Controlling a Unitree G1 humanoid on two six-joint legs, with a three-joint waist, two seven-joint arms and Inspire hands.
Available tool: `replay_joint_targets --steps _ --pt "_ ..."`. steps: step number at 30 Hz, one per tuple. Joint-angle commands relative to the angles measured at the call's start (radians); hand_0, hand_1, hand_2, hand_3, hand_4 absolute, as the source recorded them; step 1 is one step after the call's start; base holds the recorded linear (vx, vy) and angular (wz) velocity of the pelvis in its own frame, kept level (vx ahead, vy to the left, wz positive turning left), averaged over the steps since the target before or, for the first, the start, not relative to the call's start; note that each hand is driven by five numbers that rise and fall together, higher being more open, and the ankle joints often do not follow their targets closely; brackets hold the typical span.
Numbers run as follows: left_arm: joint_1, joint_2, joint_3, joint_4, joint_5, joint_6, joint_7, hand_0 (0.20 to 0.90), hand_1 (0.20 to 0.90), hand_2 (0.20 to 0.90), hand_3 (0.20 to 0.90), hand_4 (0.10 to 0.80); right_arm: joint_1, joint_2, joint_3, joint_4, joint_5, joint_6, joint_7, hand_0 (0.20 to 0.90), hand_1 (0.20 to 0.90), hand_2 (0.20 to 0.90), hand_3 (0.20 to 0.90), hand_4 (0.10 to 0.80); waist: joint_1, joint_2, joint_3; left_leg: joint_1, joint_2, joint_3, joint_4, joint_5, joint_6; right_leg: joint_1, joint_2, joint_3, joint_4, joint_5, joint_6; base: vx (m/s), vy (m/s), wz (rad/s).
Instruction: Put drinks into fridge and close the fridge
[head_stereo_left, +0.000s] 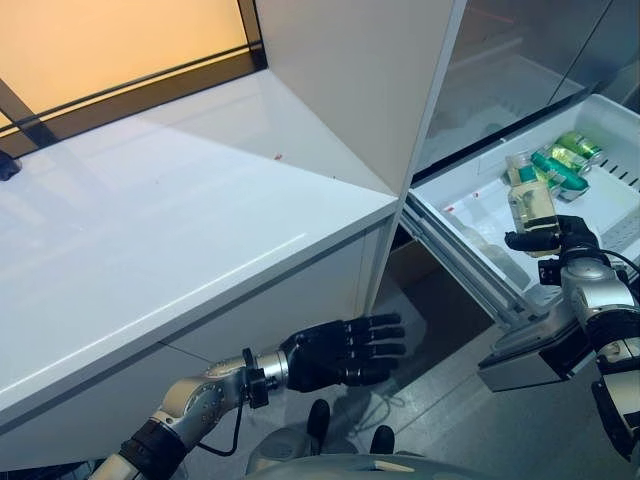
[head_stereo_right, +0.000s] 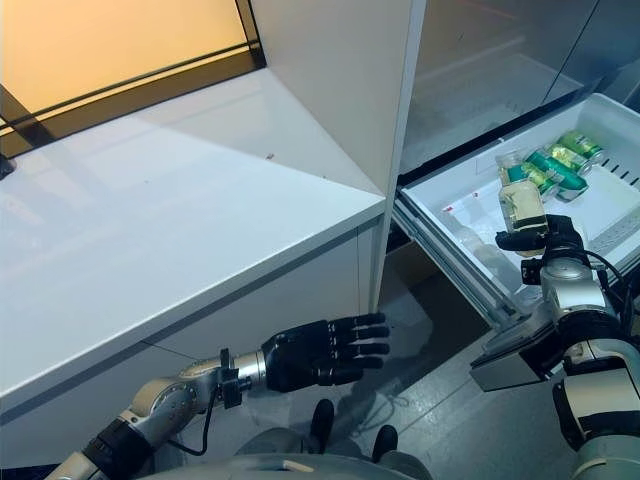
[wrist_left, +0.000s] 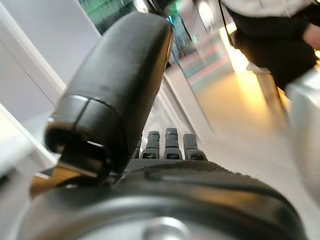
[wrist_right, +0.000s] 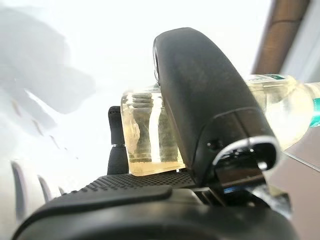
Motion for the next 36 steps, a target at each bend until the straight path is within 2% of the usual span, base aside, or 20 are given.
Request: replay_joint_targets --steps 1,3,5,9,14,18,19,20,24,29,36 --pt "-0.025 0.012 -0.029 0.052 0.084 -0.182 0.042 0.9 0.9 0.9 0.9 0.8 -0.275 -0.186 0.084 -0.022 -0.064 -0.045 0.038 0.3 0.3 0.3 0.2 0.1 0.03 -0.038 0.016 -0.015 0.035 0.089 0.063 -0.118 -0.023 -0.05 0.004 0.03 0.081 -0.037 0.011 -0.079 -0.117 0.09" --pt "-0.028 0.013 -0.025 0.1 0.116 -0.213 0.088 0.9 0.9 0.9 0.9 0.8 -0.283 -0.187 0.096 -0.004 -0.067 -0.029 0.066 0.3 0.3 0.3 0.2 0.1 0.032 -0.039 0.029 -0.026 0.037 0.089 0.068 -0.117 -0.023 -0.061 0.006 0.032 0.085 -0.036 0.01 -0.04 -0.103 0.05" --pt "-0.024 0.01 -0.009 0.226 0.222 -0.31 0.159 0.9 0.9 0.9 0.9 0.8 -0.279 -0.177 0.097 0.013 -0.07 0.006 0.106 0.3 0.3 0.3 0.2 0.1 0.035 -0.045 0.063 -0.047 0.045 0.09 0.071 -0.113 -0.023 -0.087 0.012 0.041 0.095 -0.035 0.007 -0.052 -0.127 0.01" --pt "-0.023 0.005 0.009 0.342 0.314 -0.388 0.241 0.9 0.9 0.9 0.9 0.8 -0.284 -0.169 0.113 0.039 -0.106 0.031 0.164 0.3 0.3 0.3 0.2 0.1 0.039 -0.052 0.091 -0.069 0.049 0.09 0.075 -0.11 -0.023 -0.112 0.019 0.05 0.106 -0.034 0.004 -0.015 -0.093 -0.04" --pt "-0.025 -0.017 0.03 0.49 0.43 -0.441 0.277 0.9 0.9 0.9 0.9 0.8 -0.296 -0.155 0.131 0.057 -0.156 0.047 0.207 0.3 0.3 0.3 0.2 0.1 0.042 -0.057 0.122 -0.089 0.052 0.097 0.086 -0.114 -0.021 -0.136 0.022 0.054 0.121 -0.035 0.001 -0.012 -0.063 -0.08" --pt "-0.032 -0.041 0.069 0.614 0.486 -0.453 0.308 0.9 0.9 0.9 0.9 0.8 -0.324 -0.153 0.172 0.097 -0.28 0.049 0.261 0.3 0.3 0.3 0.2 0.1 0.044 -0.059 0.137 -0.1 0.049 0.097 0.095 -0.117 -0.019 -0.147 0.024 0.055 0.128 -0.036 -0.001 -0.006 -0.036 -0.08" --pt "-0.037 -0.049 0.089 0.651 0.493 -0.446 0.314 0.9 0.9 0.9 0.9 0.8 -0.335 -0.157 0.198 0.1 -0.36 0.059 0.289 0.382 0.382 0.382 0.296 0.196 0.043 -0.06 0.142 -0.104 0.047 0.098 0.1 -0.118 -0.018 -0.15 0.024 0.056 0.131 -0.037 -0.001 -0.007 -0.017 -0.07" --pt "-0.039 -0.051 0.101 0.67 0.505 -0.438 0.319 0.9 0.9 0.9 0.9 0.8 -0.342 -0.163 0.223 0.105 -0.417 0.07 0.318 0.9 0.9 0.9 0.9 0.8 0.044 -0.06 0.144 -0.106 0.046 0.099 0.102 -0.118 -0.017 -0.153 0.023 0.056 0.133 -0.037 -0.001 0.0 0.0 0.0" --pt "-0.041 -0.051 0.124 0.719 0.536 -0.405 0.29 0.9 0.9 0.9 0.9 0.8 -0.36 -0.178 0.273 0.111 -0.454 0.095 0.359 0.9 0.9 0.9 0.9 0.8 0.044 -0.061 0.146 -0.109 0.044 0.1 0.11 -0.119 -0.018 -0.155 0.022 0.055 0.141 -0.039 -0.002 0.0 0.0 0.0" --pt "-0.048 -0.054 0.14 0.764 0.557 -0.401 0.261 0.9 0.9 0.9 0.9 0.8 -0.394 -0.185 0.287 0.107 -0.466 0.125 0.404 0.9 0.9 0.9 0.9 0.8 0.042 -0.065 0.131 -0.095 0.041 0.103 0.109 -0.123 -0.017 -0.143 0.019 0.056 0.146 -0.047 -0.002 0.002 0.003 -0.01" --pt "-0.025 -0.068 0.156 0.745 0.586 -0.389 0.258 0.9 0.9 0.9 0.9 0.8 -0.377 -0.214 0.246 0.039 -0.385 0.156 0.439 0.9 0.9 0.9 0.9 0.8 0.03 -0.085 0.08 -0.047 0.037 0.106 0.085 -0.127 -0.017 -0.105 0.019 0.066 0.137 -0.053 -0.001 0.026 0.04 -0.03"
